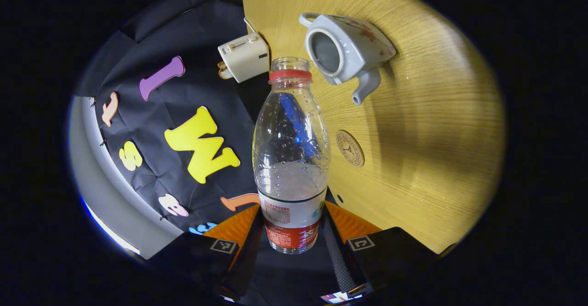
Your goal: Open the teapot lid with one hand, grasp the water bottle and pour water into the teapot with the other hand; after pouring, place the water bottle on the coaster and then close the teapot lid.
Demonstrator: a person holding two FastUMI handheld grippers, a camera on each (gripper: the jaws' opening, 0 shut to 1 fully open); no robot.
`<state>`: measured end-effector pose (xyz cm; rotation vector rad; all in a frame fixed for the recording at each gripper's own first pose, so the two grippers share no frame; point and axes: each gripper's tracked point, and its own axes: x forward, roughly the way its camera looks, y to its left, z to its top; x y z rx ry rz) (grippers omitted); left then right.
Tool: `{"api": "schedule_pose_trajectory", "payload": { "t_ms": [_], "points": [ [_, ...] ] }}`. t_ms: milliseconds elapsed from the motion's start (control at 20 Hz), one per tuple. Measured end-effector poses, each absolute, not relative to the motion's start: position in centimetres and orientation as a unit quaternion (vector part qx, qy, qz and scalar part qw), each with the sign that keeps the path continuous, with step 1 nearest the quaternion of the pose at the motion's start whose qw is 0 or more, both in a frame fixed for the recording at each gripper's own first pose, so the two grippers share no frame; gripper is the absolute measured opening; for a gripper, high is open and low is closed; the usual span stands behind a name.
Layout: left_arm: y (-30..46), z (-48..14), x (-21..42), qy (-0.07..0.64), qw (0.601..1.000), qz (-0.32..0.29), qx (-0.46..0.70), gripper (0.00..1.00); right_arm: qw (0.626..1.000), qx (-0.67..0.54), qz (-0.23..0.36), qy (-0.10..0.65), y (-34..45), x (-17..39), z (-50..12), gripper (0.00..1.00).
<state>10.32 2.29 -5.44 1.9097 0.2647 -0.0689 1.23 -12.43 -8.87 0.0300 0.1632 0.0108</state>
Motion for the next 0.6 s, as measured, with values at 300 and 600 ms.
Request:
{"api": "schedule_pose_trajectory", "payload": {
  "t_ms": [300,600],
  "points": [
    [3.2,-12.0,7.9,0.235,0.739,-0.109,0.622,0.72,0.997,0.018,0.006,0.081,-12.0,1.3,-8.4,0.00],
    [1.3,-12.6,6.7,0.278,0.878,-0.137,0.364,0.74,0.997,0.010,0.015,0.069,-10.4,1.6,-6.8,0.00]
  ]
}}
